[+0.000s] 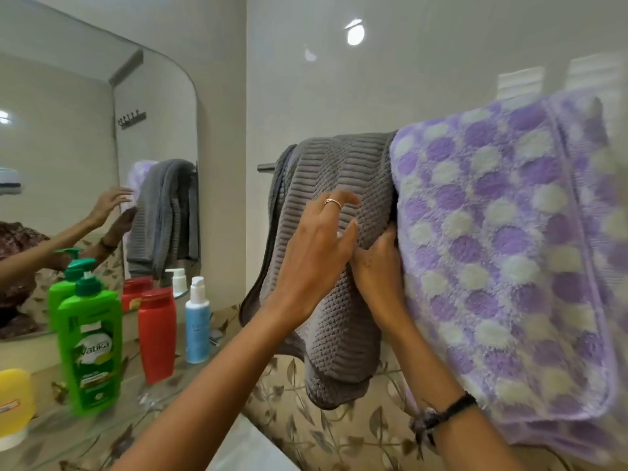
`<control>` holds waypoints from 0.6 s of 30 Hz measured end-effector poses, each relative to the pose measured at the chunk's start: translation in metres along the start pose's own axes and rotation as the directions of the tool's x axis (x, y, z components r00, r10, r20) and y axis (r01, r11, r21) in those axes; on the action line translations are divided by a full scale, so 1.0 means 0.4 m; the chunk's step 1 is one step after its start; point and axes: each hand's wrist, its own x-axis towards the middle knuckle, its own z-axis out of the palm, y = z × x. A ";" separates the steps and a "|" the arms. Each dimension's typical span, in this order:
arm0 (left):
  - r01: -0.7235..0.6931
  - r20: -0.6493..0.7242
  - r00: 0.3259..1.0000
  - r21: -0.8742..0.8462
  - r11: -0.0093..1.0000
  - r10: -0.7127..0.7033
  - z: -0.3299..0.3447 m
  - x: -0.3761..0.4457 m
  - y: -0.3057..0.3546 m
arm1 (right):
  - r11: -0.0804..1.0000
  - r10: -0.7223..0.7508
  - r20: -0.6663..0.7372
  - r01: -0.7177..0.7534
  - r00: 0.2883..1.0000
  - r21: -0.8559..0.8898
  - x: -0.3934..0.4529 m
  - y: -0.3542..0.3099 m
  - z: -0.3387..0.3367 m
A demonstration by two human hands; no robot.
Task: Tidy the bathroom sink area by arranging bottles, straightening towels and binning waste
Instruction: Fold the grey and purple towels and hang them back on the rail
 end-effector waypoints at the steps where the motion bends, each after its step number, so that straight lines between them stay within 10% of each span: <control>1: -0.025 -0.001 1.000 0.017 1.000 0.025 0.000 0.015 0.009 | 0.999 0.038 0.001 -0.038 0.999 -0.038 0.013 0.001 0.001; 11: -0.156 0.278 0.955 0.174 0.972 0.104 0.078 0.274 0.066 | 0.987 0.120 0.063 -0.126 0.991 0.098 -0.119 0.003 0.091; 18: -0.150 0.228 0.967 0.170 0.974 0.109 0.101 0.304 0.060 | 0.964 0.223 0.112 -0.236 0.968 0.123 -0.076 0.011 0.084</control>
